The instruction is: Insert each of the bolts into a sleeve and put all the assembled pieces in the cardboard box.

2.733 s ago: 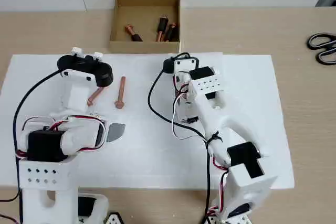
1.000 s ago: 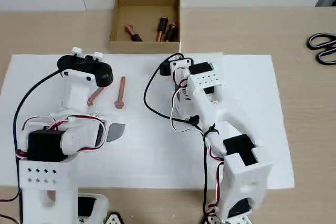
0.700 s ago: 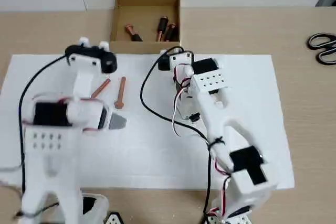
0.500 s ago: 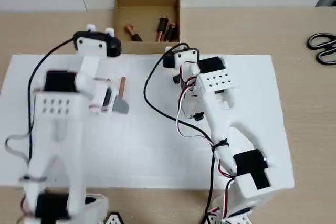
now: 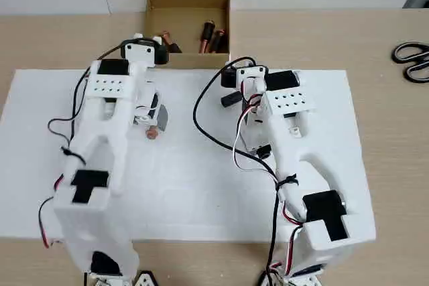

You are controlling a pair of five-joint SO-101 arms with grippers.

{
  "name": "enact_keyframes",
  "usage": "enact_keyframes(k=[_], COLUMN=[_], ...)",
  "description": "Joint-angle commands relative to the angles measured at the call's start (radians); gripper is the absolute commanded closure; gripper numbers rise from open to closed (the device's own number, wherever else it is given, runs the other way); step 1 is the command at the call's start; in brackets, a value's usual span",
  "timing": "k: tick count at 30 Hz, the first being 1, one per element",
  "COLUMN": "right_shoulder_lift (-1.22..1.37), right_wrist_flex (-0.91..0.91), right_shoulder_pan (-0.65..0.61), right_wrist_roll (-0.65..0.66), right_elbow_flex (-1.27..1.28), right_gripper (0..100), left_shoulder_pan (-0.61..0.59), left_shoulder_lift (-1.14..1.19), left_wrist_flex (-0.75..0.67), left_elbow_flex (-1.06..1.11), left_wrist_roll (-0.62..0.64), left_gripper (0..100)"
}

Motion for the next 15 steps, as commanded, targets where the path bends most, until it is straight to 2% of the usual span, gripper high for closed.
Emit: enact_keyframes(k=[1, 8, 15], right_shoulder_lift=[-0.065, -0.065, -0.065], right_wrist_flex=[0.004, 0.004, 0.002], right_shoulder_pan=[0.008, 0.007, 0.008], right_wrist_roll=[0.012, 0.012, 0.012], right_elbow_flex=[-0.023, -0.023, -0.023], right_gripper=[99.5, 99.5, 99.5], left_shoulder_pan=[0.002, 0.002, 0.005], left_shoulder_lift=[0.058, 0.178, 0.198], left_wrist_flex=[-0.015, -0.014, -0.017], left_elbow_flex=[-0.085, -0.18, -0.209], left_wrist_roll=[0.014, 0.023, 0.044], left_gripper=[79, 80, 94])
